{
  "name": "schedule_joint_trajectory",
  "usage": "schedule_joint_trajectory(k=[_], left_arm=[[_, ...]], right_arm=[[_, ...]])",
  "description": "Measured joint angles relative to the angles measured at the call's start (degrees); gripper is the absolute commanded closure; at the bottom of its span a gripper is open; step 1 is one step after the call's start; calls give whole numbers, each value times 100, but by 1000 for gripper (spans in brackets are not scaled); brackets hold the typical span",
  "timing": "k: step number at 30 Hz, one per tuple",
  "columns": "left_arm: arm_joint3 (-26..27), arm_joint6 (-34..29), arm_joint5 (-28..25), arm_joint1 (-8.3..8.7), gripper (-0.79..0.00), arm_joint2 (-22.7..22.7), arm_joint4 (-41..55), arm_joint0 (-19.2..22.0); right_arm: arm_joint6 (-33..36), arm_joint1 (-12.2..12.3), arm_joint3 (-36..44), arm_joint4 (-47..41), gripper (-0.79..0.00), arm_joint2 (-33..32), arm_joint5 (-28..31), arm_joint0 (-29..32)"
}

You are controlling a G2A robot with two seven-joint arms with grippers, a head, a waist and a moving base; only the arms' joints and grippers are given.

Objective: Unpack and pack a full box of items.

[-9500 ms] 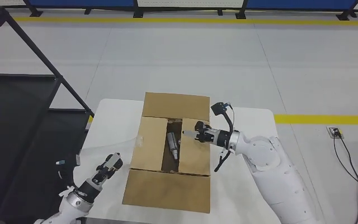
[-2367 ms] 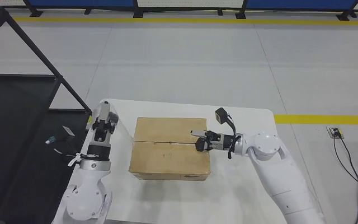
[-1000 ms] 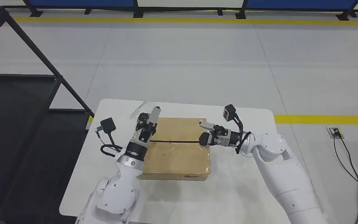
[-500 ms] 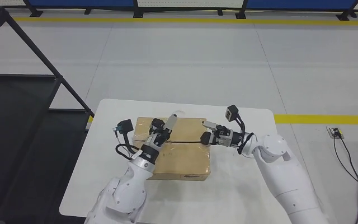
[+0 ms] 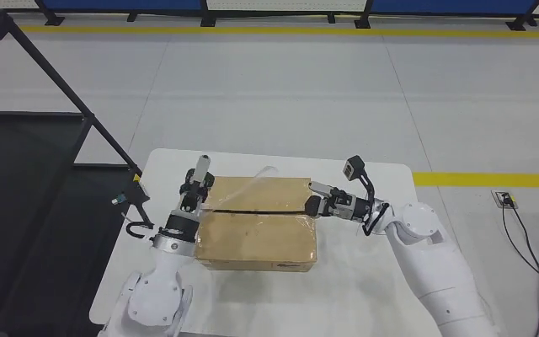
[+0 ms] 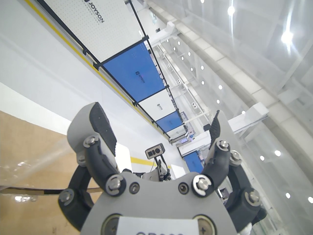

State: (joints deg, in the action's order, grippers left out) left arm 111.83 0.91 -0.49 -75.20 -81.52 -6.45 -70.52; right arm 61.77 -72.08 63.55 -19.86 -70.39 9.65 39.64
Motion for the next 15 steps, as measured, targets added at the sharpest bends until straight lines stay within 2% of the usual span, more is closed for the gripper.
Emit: schedule_joint_trajectory(k=[3,6,7,11,13,15], left_arm=[[-141,-395,-20,53,-785,-688,625,-105],[-345,-1288,-31,137,-785,-1249,1123,-187],[-404,-1757,-29,183,-785,-1429,1183,-189],[-550,-3214,-61,312,-785,-1693,1048,-70],[-704,-3754,22,366,-785,-1719,941,126],[-831,-3987,127,393,-785,-1649,798,326]], right_arm=[[-144,-13,54,145,-785,109,-58,-76],[-341,-38,90,267,-785,229,-65,-152],[-390,-46,95,278,-785,265,-59,-174],[-384,-57,38,232,-785,318,56,-225],[-324,-57,-14,218,-785,334,143,-240],[-271,-55,-51,229,-785,355,198,-252]])
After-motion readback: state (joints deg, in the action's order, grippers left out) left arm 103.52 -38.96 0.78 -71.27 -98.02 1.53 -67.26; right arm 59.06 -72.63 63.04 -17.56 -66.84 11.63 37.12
